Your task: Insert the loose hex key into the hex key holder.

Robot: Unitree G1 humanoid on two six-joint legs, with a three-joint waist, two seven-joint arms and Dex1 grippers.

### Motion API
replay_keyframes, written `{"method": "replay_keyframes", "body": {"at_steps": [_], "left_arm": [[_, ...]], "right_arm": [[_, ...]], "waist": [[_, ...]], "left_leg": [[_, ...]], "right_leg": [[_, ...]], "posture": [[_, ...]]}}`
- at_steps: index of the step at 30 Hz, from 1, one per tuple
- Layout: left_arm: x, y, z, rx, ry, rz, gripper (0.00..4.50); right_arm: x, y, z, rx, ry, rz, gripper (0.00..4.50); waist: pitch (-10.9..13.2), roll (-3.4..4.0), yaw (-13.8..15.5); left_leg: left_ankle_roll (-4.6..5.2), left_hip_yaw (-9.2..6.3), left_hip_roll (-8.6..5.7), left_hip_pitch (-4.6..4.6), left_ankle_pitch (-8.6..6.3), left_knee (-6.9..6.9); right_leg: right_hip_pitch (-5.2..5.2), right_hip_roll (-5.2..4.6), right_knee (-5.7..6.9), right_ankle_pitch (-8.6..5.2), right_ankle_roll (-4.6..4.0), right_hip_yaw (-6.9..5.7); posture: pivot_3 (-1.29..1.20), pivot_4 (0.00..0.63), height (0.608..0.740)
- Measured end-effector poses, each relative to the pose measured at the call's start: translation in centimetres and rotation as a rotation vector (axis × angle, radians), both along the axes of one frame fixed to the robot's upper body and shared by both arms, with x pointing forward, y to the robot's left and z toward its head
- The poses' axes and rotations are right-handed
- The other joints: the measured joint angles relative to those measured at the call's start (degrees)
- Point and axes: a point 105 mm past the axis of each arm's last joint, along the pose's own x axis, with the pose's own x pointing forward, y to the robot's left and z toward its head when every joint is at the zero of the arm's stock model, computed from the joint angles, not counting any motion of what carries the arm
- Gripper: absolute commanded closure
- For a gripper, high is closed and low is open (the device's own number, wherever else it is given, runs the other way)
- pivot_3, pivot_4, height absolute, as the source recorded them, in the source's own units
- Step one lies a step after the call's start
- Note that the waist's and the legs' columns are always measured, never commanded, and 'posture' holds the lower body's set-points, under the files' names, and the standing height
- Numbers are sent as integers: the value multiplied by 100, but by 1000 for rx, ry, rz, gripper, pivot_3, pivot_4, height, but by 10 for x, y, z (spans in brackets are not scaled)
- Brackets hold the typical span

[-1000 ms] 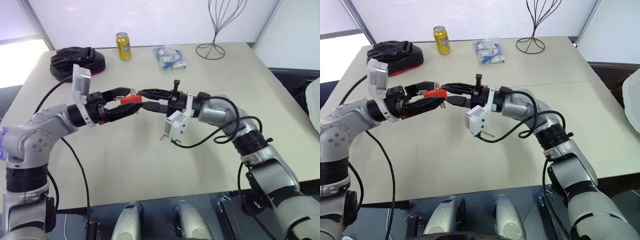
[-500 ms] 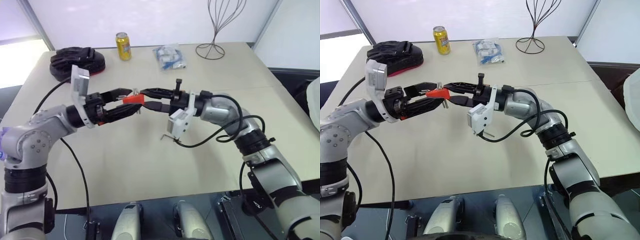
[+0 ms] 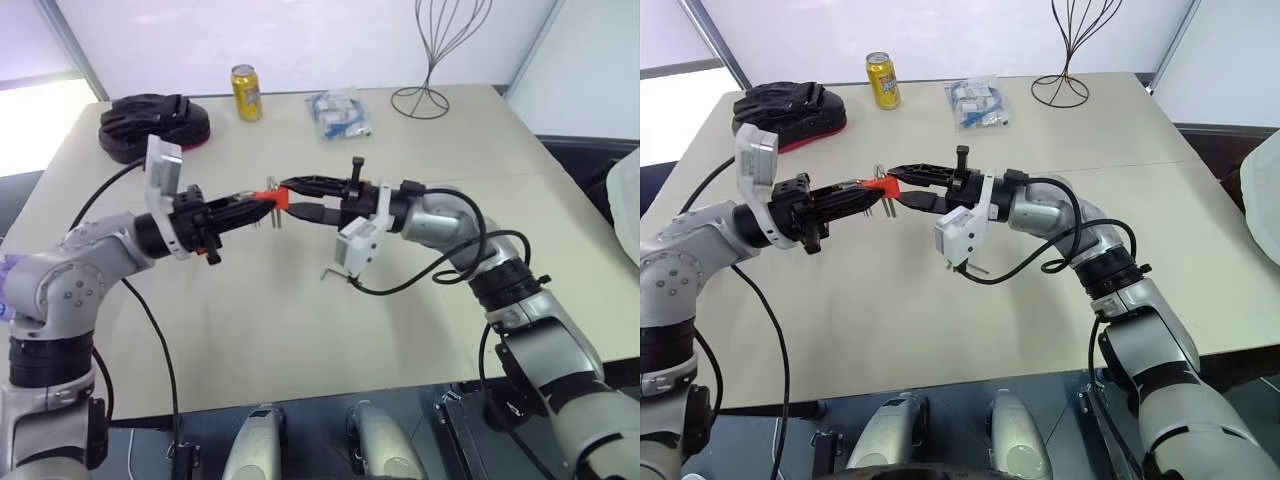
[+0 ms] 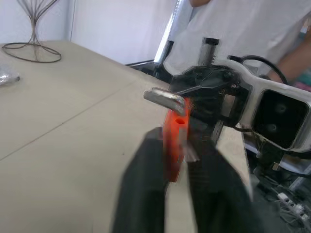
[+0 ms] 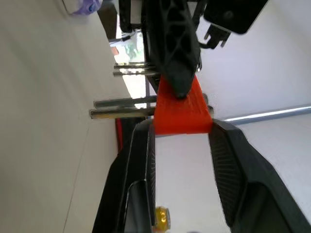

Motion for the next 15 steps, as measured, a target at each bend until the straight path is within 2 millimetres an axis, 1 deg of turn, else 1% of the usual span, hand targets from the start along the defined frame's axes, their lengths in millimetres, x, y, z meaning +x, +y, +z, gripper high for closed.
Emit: {"method": "replay_keyframes", "body": {"at_steps": [14, 15], "left_arm": [[0, 0, 0, 1, -2, 6, 4427], [1, 0, 0, 1, -2, 6, 4490]], "right_arm": [[0, 0, 1, -9, 34, -9, 3488], [0, 0, 1, -10, 41, -8, 2988]], "waist": [[0, 0, 1], [0, 0, 1]], "left_leg": [[0, 0, 1, 0, 0, 0], [0, 0, 1, 0, 0, 0]], "right_leg": [[0, 0, 0, 0, 0, 0], [0, 0, 0, 0, 0, 0]], "posture": [[0, 150, 740], [0, 150, 740]]}}
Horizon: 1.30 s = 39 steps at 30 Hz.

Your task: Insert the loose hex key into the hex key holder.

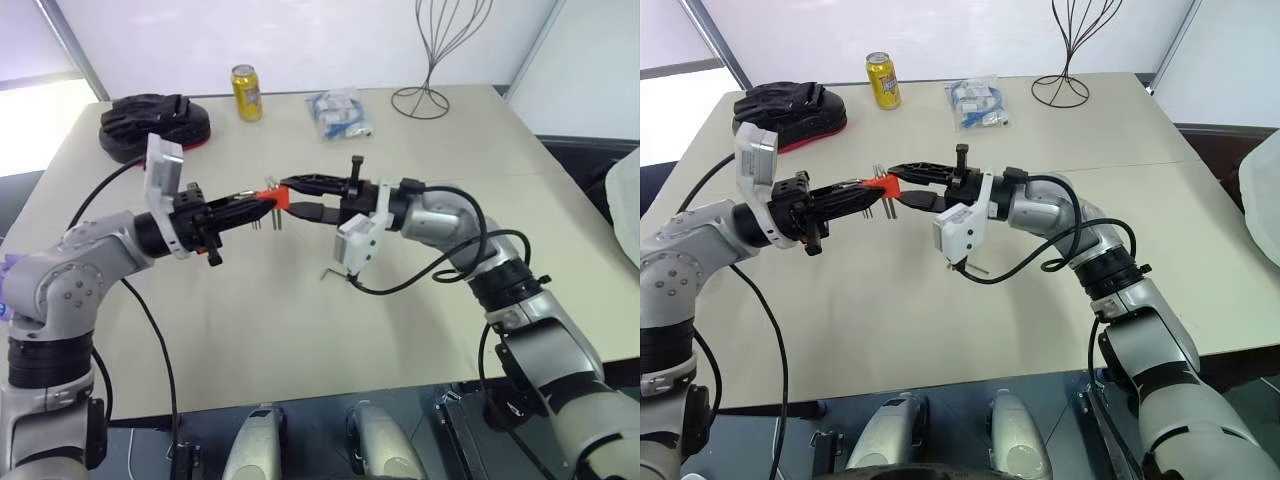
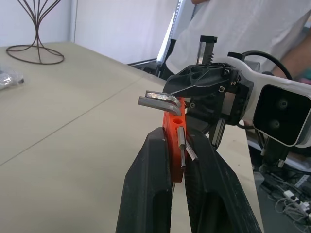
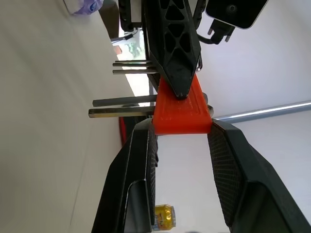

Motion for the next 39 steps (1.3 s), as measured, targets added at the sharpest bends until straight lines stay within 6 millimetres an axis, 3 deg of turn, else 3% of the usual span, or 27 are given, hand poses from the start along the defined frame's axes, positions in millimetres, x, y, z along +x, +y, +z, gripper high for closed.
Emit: {"method": "replay_keyframes", "body": {"at_steps": [6, 10, 14, 19, 24, 31, 39], "left_arm": [[0, 0, -3, 1, 10, 1, 4500], [0, 0, -6, 3, 21, 14, 4500], [-3, -1, -7, 17, 5, 28, 4500], [-7, 0, -11, 67, -39, 73, 4500], [-8, -4, -6, 79, -99, 117, 4500], [-7, -4, -5, 77, -108, 175, 4500], [-8, 1, -3, 70, -114, 220, 4500]], "right_arm": [[-4, 1, 1, -10, 8, 14, 69], [-3, -3, -4, -37, 40, -6, 69], [12, -25, -20, -119, 190, -134, 69], [33, -57, -47, -104, 789, -384, 69], [17, -59, -64, -157, 1147, -471, 69], [7, -48, -94, -226, 1343, -534, 69], [28, -42, -127, -209, 1362, -638, 69]], "waist": [[0, 0, -1], [0, 0, 9], [1, -1, 22], [2, 0, 24], [2, 0, 28], [2, 0, 23], [2, -2, 21]], "left_leg": [[0, 0, 0, 0, 0, 0], [1, 0, 0, 0, 0, 0], [2, -1, 0, -1, -1, 4], [3, -3, 4, -1, -2, 5], [7, -6, 6, -1, -4, 4], [7, -5, 1, -3, -4, 4], [7, -2, -5, -6, -4, 6]], "right_leg": [[0, 0, 0, 0, 0, 0], [1, -1, 0, 0, 0, 0], [3, -3, 0, 0, 0, 0], [3, -3, 1, -1, -1, -1], [2, -3, -2, -1, -2, -4], [0, 2, -3, -2, -1, -4], [0, 4, -4, -1, 0, -4]], "posture": [[0, 150, 740], [0, 150, 740], [0, 150, 740], [0, 150, 740], [0, 150, 740], [0, 150, 740], [0, 150, 740]]}}
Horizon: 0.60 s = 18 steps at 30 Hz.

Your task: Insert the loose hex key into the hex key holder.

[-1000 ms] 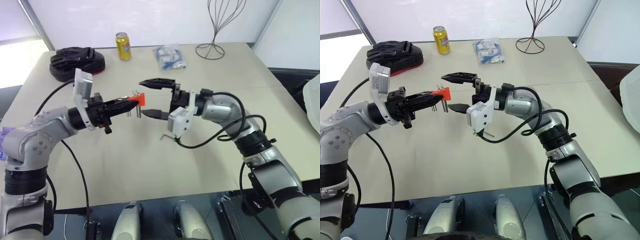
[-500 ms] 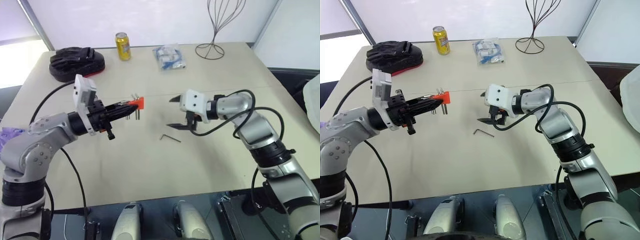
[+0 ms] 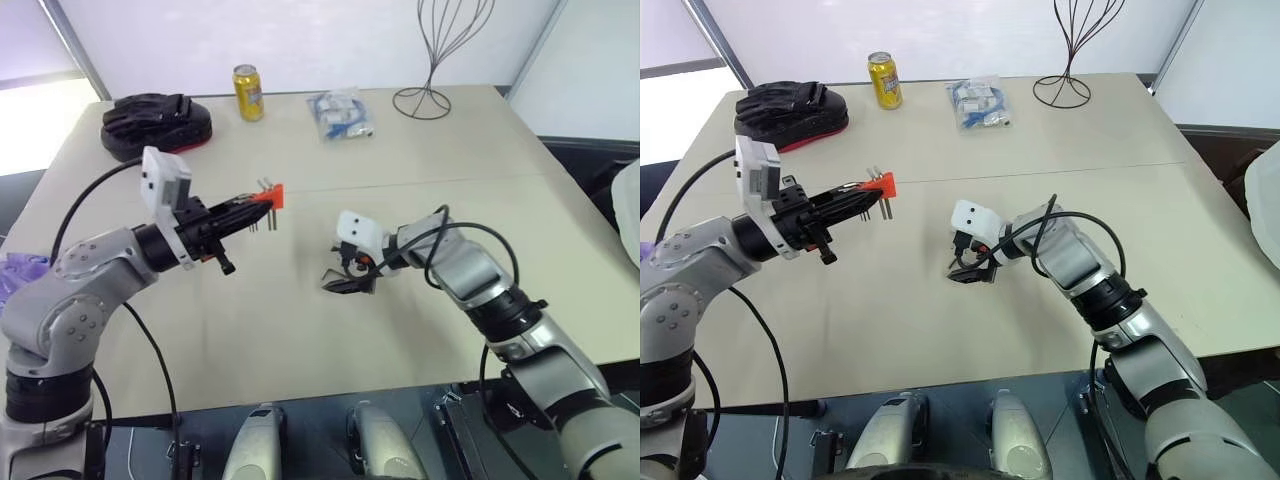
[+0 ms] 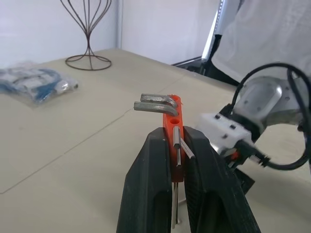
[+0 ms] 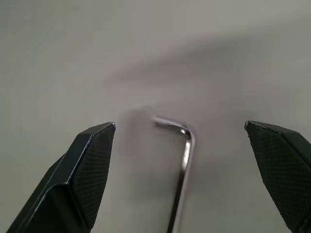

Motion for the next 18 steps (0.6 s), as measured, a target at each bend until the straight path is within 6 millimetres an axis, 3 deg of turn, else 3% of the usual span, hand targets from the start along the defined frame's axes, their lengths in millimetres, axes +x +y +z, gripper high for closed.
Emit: {"method": "replay_keyframes", "body": {"at_steps": [6, 7, 10, 16, 18], "left_arm": [[-3, -1, -1, -4, 3, 0, 4500], [-4, -1, 0, -3, 2, 2, 4500], [-4, 0, -1, -2, 5, 9, 4500], [-4, 0, -2, 6, 6, 18, 4500], [-4, 0, -2, 7, 6, 19, 4500]], "right_arm": [[12, -1, -3, -25, -58, 15, 69], [13, -2, -3, -28, -66, 20, 300], [15, -2, -4, -39, -91, 45, 1356], [16, -3, -7, -52, -99, 52, 4300], [16, -2, -7, -55, -102, 54, 4462]], "waist": [[-1, -1, -9], [-1, -1, -10], [-1, -1, -6], [-1, -2, 4], [-1, -2, 3]], "left_leg": [[0, -3, 0, 1, 0, 2], [0, -3, 0, 1, 0, 3], [0, -3, 0, 4, 0, 6], [0, -10, 0, 10, 0, 10], [0, -11, 0, 12, 0, 10]], "right_leg": [[3, 4, 1, 0, 1, -2], [4, 4, 0, 0, 1, -2], [8, 4, 1, 0, 1, -3], [21, 3, 0, 0, 0, -9], [24, 3, 0, 0, 0, -10]], "posture": [[0, 150, 740], [0, 150, 740], [0, 150, 740], [0, 150, 740], [0, 150, 740]]}}
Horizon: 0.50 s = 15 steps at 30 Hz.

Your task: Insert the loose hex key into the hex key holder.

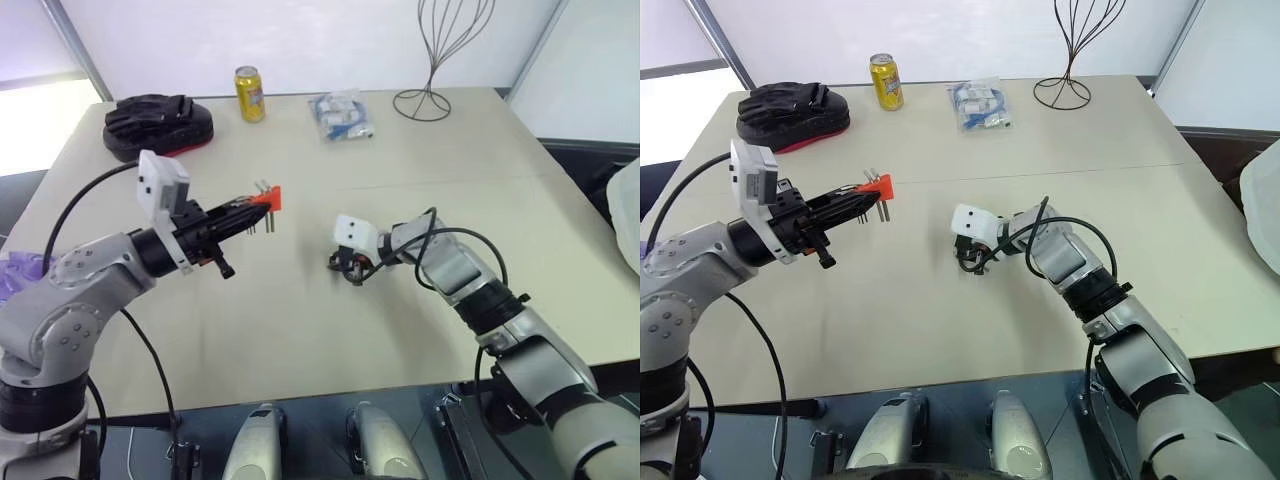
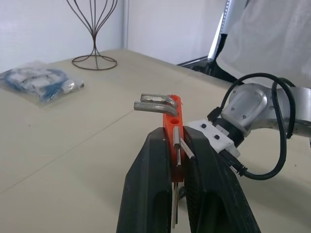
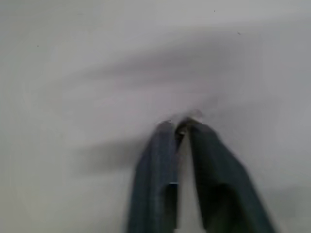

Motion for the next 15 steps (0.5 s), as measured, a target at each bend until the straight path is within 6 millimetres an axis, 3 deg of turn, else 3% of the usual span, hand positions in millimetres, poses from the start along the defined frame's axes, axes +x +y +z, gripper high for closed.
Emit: {"method": "replay_keyframes", "body": {"at_steps": [5, 9, 10, 15], "left_arm": [[0, 0, 0, 1, 0, 0, 4500], [1, 1, 0, -2, -2, 2, 4500], [2, 1, 0, -9, -4, 7, 4500], [9, 1, -1, -33, -16, 27, 4500]], "right_arm": [[1, 0, 0, 3, -9, -9, 4462], [16, -2, 4, 123, -119, -115, 4462], [22, -2, 11, 185, -170, -155, 4462], [45, -13, 87, 563, -479, -347, 4462]], "waist": [[0, 0, 1], [0, 0, -5], [1, 1, -7], [2, 2, -15]], "left_leg": [[0, -2, 0, 1, 0, 0], [0, 0, -1, -2, 0, -1], [0, 0, -1, -5, 0, -2], [-1, 1, 1, -17, 0, -9]], "right_leg": [[2, 0, -1, 0, 0, -2], [-3, -1, -1, 0, 0, -1], [-7, -1, -1, 0, 0, 0], [-20, 0, -2, 1, 1, 2]], "posture": [[0, 150, 740], [0, 150, 740], [0, 150, 740], [0, 150, 740]]}}
